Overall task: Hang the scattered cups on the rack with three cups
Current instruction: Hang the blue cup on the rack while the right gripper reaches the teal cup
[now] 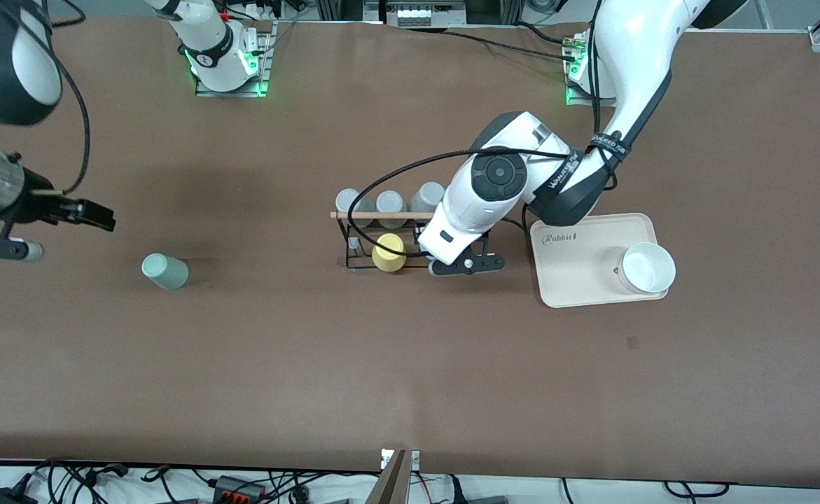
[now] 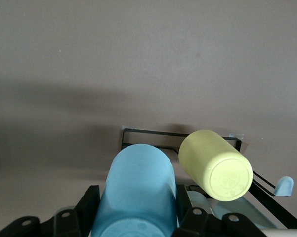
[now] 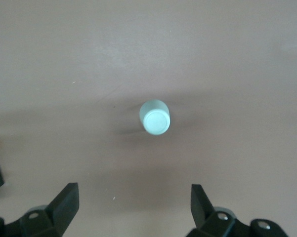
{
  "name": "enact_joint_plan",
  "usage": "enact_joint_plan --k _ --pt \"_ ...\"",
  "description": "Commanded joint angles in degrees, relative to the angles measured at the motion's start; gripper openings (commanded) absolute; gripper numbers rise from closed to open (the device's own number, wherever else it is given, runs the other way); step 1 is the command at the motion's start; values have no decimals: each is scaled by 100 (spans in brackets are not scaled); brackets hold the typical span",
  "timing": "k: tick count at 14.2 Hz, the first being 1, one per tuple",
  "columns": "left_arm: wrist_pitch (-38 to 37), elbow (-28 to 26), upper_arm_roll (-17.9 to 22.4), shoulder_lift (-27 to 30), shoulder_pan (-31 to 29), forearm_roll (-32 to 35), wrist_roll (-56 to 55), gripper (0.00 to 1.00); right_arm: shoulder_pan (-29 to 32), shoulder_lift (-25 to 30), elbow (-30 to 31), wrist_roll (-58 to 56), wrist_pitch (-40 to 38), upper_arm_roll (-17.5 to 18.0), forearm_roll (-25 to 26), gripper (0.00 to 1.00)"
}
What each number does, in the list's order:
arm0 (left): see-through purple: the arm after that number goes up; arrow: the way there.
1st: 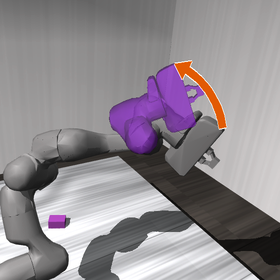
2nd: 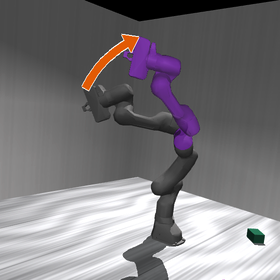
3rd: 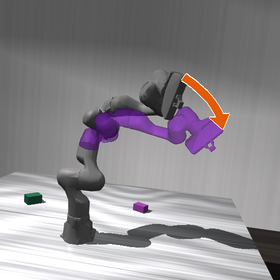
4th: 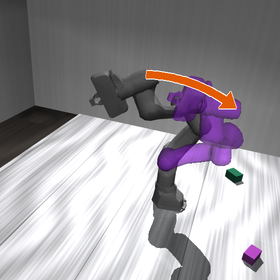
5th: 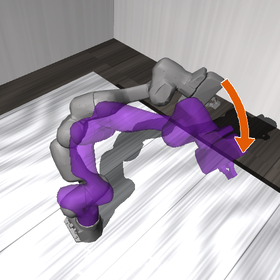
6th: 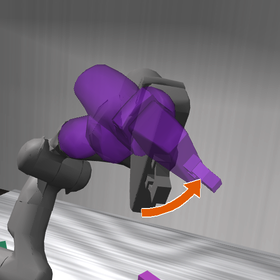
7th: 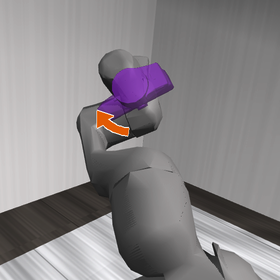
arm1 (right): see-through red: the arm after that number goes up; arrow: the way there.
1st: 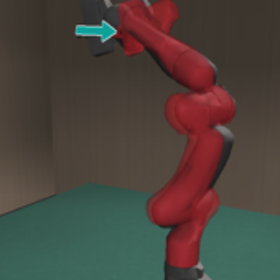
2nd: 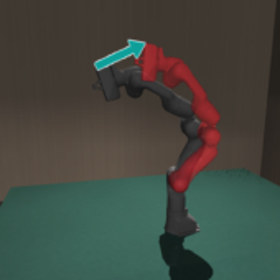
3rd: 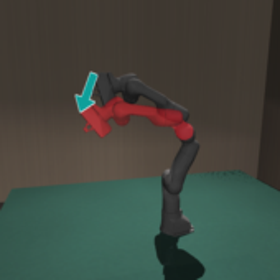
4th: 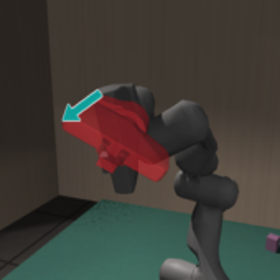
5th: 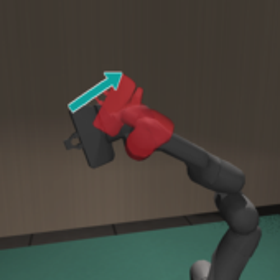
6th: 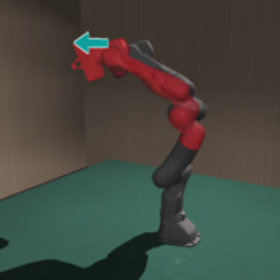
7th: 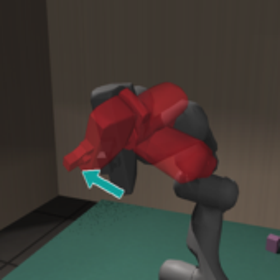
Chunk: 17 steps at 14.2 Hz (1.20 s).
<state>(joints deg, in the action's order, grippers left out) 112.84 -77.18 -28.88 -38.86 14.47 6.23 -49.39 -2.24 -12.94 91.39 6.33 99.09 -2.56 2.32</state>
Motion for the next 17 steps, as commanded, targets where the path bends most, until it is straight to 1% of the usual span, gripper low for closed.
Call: enact_joint_plan --k 1,4,7,9,10,12,13,14,16,17 --pt "-122 247 41 -131 197 -52 -211 1 39 -366 274 -183 531 19 41 100" --pt "-78 247 58 -244 258 1 -203 1 31 -771 660 -544 1356 19 198 100" --pt "335 203 84 -368 258 53 -168 1 135 -851 1388 -808 2418 19 234 100" --pt "335 194 85 -403 258 481 -132 1 145 -851 1924 -861 3175 19 234 100" --pt "327 185 85 -438 267 649 -141 2 154 -903 2092 -905 3439 10 243 100" --pt "335 185 85 -465 276 721 -132 4 276 -1017 2260 -1116 3740 10 243 100" --pt "327 177 85 -465 293 887 -167 10 311 -1035 2296 -1151 3819 19 243 100" --pt "327 177 85 -473 346 932 -185 31 312 -1070 2322 -1238 3846 19 243 100" --pt "335 185 85 -526 312 923 -159 96 329 -1097 2322 -1283 3846 19 243 100" --pt "327 194 85 -509 294 889 -141 100 329 -1097 2322 -1266 3838 19 234 100"
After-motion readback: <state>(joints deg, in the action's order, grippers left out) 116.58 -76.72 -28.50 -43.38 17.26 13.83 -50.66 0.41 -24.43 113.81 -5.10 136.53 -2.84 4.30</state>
